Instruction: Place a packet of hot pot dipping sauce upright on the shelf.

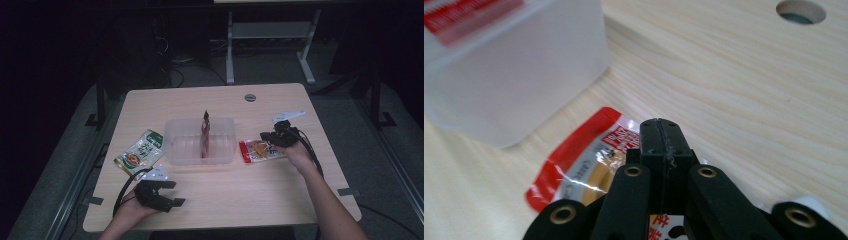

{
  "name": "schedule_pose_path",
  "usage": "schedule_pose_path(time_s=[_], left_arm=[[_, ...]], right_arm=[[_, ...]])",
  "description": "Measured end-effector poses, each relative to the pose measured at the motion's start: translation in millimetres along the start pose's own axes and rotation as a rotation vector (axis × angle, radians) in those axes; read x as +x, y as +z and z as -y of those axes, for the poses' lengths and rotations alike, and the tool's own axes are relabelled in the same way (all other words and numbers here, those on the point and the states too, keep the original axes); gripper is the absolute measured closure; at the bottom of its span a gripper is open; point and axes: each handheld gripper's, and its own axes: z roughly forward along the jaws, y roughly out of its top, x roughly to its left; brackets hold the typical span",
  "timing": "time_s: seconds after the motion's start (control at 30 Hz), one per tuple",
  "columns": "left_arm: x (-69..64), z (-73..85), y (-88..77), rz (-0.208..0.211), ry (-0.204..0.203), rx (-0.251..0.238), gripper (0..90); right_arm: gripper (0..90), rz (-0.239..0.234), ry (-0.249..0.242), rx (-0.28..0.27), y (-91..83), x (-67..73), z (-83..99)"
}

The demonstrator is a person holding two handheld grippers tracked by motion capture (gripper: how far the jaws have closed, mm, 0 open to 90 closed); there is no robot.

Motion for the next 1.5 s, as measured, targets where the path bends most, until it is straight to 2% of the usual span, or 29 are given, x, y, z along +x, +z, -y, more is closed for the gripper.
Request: schedule_pose_path(time_s=[0.1,0.2,0.3,0.53,0.97,1.0,1.1,1.13,1.27,1.3,1.4,1.5], left_arm=[[-0.3,1.3,-0.8,-0.003,-0.001,0.000,26.6],[-0.3,1.8,-1.5,-0.005,-0.002,-0.002,26.5],[0.2,1.8,-1.5,-0.005,-0.002,-0.003,26.5],[-0.1,1.6,-1.5,-0.003,0.002,-0.002,26.5],[-0.3,-0.5,1.1,0.000,0.006,0.003,26.5],[-0.9,-0.8,1.4,0.000,0.006,0.003,26.5],[-0.7,-1.1,1.4,0.002,0.008,0.005,26.5],[-0.6,-1.2,1.5,0.003,0.008,0.005,26.5],[-0.5,-2.0,2.3,0.005,0.013,0.004,26.5],[-1.1,-2.2,2.8,0.007,0.009,0.004,26.5],[-0.8,-2.7,3.3,0.011,0.022,0.008,26.5],[-0.6,-2.9,3.4,0.010,0.019,0.007,26.5]], right_arm=[[89.6,0.029,-0.009,0.031,13.8,-2.9,2.3],[89.6,0.045,-0.012,0.063,21.8,-5.1,5.0],[89.6,0.064,-0.034,0.090,27.9,-7.1,9.4],[89.6,0.047,-0.023,0.114,26.9,-5.0,12.8],[89.7,-0.005,-0.073,0.142,22.9,4.8,19.6],[89.8,-0.015,-0.094,0.157,22.1,8.6,21.2],[89.8,-0.021,-0.111,0.167,21.7,12.0,22.2],[89.8,-0.020,-0.140,0.171,21.6,15.6,23.2],[89.9,-0.032,-0.159,0.186,21.1,19.9,23.9],[89.8,-0.037,-0.178,0.196,20.4,22.0,23.9],[89.8,-0.010,-0.206,0.194,18.2,25.4,21.6],[89.8,-0.041,-0.182,0.158,15.0,26.2,16.4]])
